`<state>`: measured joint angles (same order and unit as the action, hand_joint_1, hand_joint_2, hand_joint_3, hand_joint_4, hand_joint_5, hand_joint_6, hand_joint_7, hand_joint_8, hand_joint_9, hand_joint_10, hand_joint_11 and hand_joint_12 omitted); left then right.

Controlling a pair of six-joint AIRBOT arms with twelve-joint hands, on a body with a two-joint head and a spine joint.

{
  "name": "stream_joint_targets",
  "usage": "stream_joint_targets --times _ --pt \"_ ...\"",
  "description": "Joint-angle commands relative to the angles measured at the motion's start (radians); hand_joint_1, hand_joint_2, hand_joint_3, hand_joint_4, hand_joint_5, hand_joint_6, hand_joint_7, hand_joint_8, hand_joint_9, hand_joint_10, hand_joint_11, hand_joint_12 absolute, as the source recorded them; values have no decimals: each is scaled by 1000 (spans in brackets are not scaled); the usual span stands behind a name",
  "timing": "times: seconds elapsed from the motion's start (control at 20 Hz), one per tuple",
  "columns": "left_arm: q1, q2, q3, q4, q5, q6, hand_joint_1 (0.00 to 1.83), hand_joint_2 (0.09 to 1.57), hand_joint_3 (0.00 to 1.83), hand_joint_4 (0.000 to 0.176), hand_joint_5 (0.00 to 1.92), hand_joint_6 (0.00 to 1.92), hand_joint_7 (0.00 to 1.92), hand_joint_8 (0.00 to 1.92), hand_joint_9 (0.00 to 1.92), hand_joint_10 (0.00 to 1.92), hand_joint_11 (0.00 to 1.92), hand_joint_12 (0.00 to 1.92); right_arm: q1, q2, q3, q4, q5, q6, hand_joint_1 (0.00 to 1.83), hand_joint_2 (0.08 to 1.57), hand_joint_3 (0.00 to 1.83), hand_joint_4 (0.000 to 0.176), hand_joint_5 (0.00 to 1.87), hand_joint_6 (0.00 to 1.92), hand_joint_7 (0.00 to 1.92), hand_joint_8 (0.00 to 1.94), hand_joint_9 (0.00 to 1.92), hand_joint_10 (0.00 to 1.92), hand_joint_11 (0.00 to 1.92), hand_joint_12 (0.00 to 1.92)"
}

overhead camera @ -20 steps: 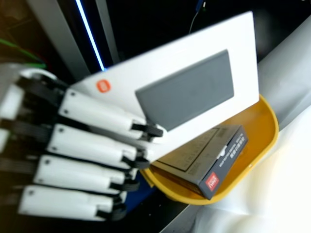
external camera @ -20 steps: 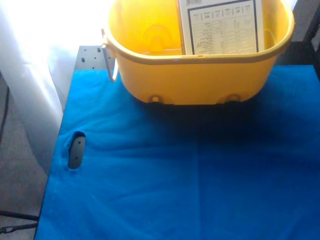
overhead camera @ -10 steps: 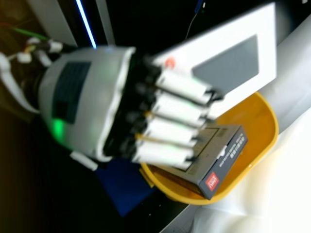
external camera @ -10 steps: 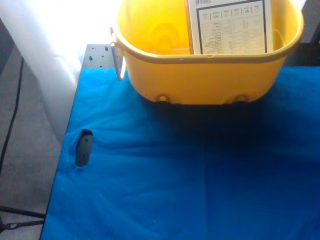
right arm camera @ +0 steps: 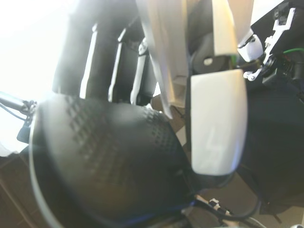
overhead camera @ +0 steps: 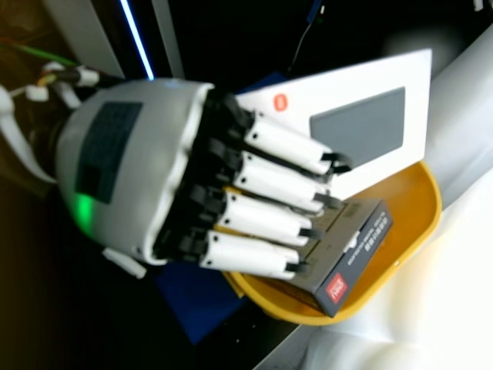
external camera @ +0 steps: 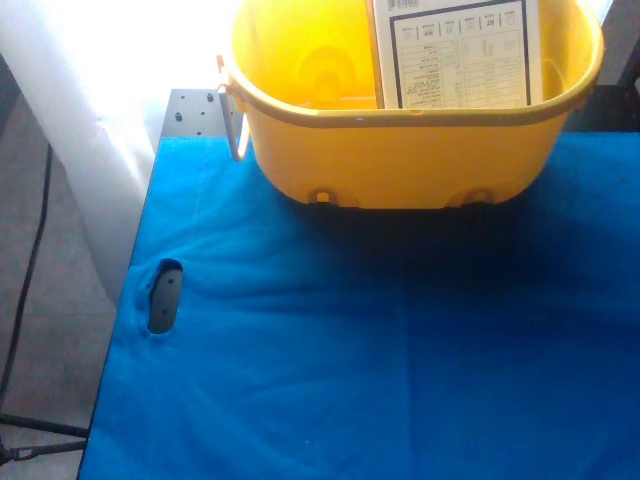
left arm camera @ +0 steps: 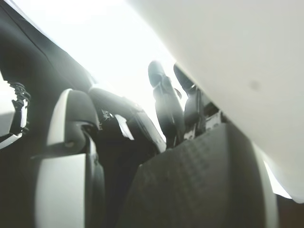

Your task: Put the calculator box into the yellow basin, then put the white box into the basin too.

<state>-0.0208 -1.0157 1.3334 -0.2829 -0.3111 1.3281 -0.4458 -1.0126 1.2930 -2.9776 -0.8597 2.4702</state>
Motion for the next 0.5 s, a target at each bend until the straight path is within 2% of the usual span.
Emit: stream_joint_targets --times 0.0,0.05,0.1,0.15,0.2,0.3,0.35,0.4,0.45 --pt "-13 0 -2 13 -121 -7 960 1161 2 176 862 1167 554 289 0 1075 0 1849 23 1 3 -34 -128 2 1040 857 0 0 360 102 290 45 164 296 8 1334" --pt "-13 0 -2 16 -120 -7 957 1165 2 176 855 1178 545 295 0 1044 0 1839 23 1 3 -34 -132 2 968 832 0 39 207 31 57 8 32 58 1 441" --pt "-12 0 -2 16 -119 -7 951 1172 3 176 842 1198 555 316 0 1053 0 1815 24 2 4 -34 -133 2 883 813 0 74 90 13 11 1 6 11 0 87" --pt "-12 0 -2 16 -121 -7 950 1175 0 176 840 1202 539 380 0 1067 0 1825 27 2 4 -34 -137 2 854 832 2 92 33 2 1 0 0 1 0 17" --pt "-12 0 -2 16 -122 -7 952 1172 1 176 843 1198 514 458 0 1088 0 1859 31 2 4 -34 -137 2 844 813 0 76 7 0 0 0 0 0 0 3" --pt "-13 1 -5 19 -122 -7 958 1168 0 176 855 1184 476 474 0 1025 0 1862 36 3 5 -34 -139 2 846 780 0 74 0 0 0 0 0 0 0 0" --pt "-12 1 -5 19 -122 -8 965 1162 0 176 869 1164 480 483 0 1024 0 1852 39 5 5 -34 -145 2 844 780 0 78 0 0 0 0 0 0 0 0" --pt "-12 6 -6 19 -122 -9 965 1160 0 176 872 1160 486 488 0 1026 0 1851 45 10 5 -34 -151 2 796 770 0 99 6 2 0 0 0 0 0 0" --pt "-12 10 -8 19 -122 -10 971 1156 0 176 882 1147 487 489 0 1005 0 1851 58 18 5 -34 -153 3 727 751 0 92 5 2 0 0 0 0 0 0"
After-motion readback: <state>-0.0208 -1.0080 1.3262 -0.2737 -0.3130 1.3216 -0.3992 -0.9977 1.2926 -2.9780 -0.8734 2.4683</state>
